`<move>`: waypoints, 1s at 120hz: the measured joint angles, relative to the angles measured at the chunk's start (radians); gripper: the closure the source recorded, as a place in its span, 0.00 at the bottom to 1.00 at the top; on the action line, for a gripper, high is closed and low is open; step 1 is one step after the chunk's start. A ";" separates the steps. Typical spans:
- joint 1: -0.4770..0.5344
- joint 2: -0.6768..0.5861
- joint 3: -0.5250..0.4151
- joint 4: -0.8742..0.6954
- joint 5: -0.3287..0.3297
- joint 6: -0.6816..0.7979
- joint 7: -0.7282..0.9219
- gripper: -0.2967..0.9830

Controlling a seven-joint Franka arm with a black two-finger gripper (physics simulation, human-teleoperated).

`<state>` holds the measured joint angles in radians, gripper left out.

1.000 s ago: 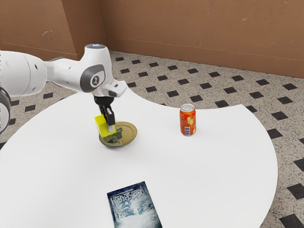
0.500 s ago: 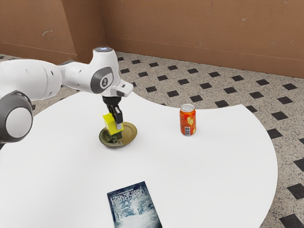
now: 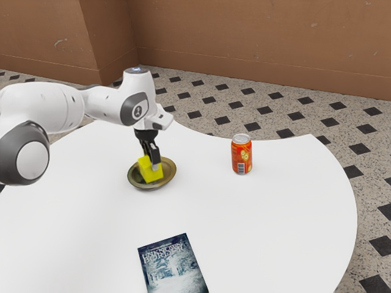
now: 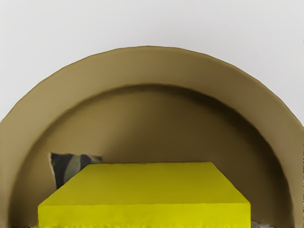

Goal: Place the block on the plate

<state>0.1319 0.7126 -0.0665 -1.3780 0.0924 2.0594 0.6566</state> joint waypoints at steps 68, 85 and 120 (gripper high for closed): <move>-0.001 -0.399 -0.049 -0.175 -0.019 -0.199 -0.155 0.24; 0.015 -0.506 -0.082 -0.195 -0.037 -0.311 -0.252 0.23; 0.055 -0.672 -0.088 -0.152 -0.069 -0.518 -0.438 0.23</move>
<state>0.1864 0.0410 -0.1545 -1.5295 0.0236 1.5418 0.2184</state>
